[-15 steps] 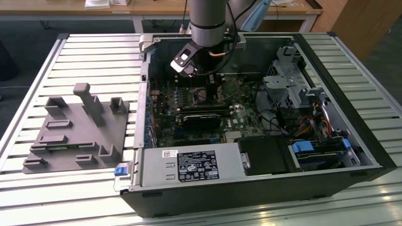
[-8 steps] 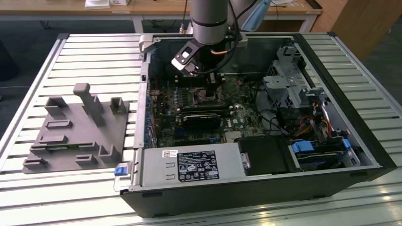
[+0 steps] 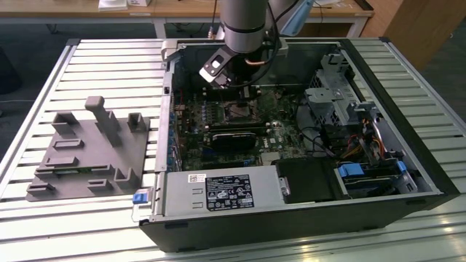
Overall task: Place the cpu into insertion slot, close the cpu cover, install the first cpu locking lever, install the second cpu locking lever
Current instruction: 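Place the cpu into insertion slot, then close the cpu cover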
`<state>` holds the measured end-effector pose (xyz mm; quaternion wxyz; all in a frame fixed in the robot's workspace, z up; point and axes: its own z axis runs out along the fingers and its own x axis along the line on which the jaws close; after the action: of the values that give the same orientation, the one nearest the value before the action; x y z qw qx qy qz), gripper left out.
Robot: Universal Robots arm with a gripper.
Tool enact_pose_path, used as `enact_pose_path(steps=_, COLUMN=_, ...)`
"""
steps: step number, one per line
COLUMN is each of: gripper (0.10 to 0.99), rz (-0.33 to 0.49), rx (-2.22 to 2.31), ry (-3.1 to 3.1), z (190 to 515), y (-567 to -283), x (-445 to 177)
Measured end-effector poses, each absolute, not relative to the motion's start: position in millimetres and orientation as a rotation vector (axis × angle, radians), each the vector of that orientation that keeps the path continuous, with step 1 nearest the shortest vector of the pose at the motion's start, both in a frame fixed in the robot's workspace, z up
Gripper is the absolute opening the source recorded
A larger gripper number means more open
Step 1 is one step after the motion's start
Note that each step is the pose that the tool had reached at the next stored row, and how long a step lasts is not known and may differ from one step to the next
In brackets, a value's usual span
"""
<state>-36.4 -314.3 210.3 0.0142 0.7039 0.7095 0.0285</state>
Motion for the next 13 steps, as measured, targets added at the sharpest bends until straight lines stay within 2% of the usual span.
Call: enact_pose_path(steps=13, gripper=0.106, rz=0.107, rx=2.21, ry=2.225, z=210.6, y=-316.4, x=-35.6)
